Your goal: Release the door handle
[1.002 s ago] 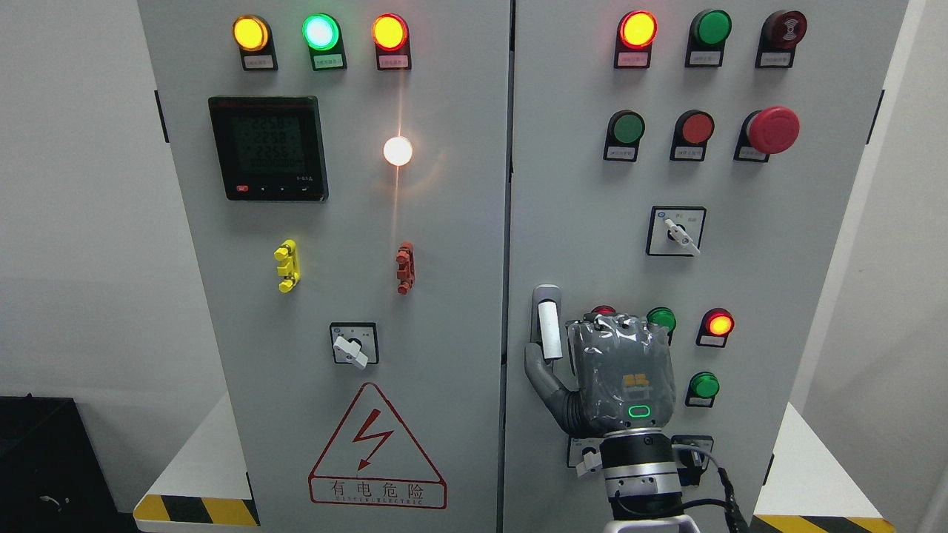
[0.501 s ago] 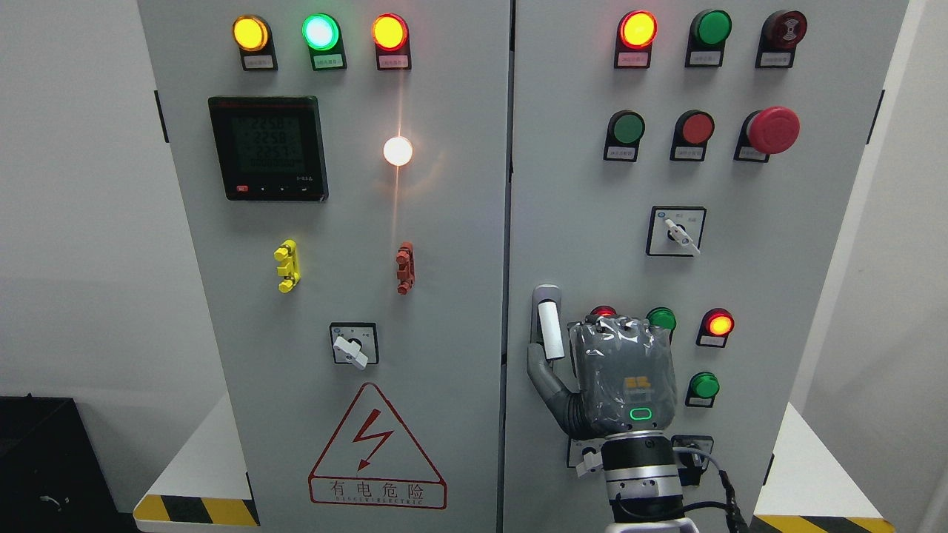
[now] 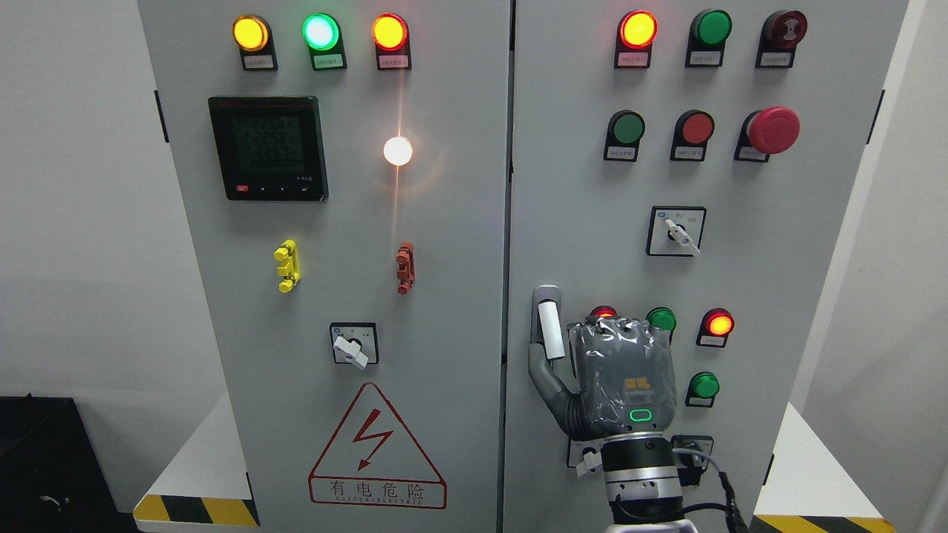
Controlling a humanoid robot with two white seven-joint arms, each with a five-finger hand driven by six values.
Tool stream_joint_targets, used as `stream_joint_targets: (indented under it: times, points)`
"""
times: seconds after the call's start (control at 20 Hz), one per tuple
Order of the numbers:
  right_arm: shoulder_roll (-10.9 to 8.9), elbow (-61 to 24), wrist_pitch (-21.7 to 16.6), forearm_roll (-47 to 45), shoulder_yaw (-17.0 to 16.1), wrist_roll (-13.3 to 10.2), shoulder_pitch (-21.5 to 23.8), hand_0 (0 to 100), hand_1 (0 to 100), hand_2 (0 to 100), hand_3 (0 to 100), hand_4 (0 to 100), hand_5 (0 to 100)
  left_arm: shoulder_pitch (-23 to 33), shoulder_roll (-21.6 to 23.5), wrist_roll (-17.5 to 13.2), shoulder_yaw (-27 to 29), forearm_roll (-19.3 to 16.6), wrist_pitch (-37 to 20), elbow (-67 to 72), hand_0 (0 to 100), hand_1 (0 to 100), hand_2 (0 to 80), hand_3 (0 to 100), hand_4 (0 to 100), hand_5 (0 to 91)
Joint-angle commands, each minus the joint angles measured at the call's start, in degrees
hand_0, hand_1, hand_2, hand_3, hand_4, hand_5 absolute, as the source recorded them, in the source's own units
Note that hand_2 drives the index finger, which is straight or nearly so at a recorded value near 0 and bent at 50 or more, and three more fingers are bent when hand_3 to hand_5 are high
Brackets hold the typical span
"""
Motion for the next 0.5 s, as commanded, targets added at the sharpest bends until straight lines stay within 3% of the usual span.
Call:
stream_joint_targets:
  times: [0.0,0.45]
  points:
    - [0.09,-0.18,0.04,0.1,-0.08,-0.02,0.07,52,44,100,100,100,100,0.97,0.0,0.01,0.0,0.04,-0.05,-0.01,12,56,0.0,0,0,0.0]
    - [0.09,-0.27,0.65,0.19,-0.17,-0.02,0.24,53,46,99,100,100,100,0.97,0.0,0.01,0.0,0.04,-0.05,-0.01,12,56,0.0,0,0,0.0]
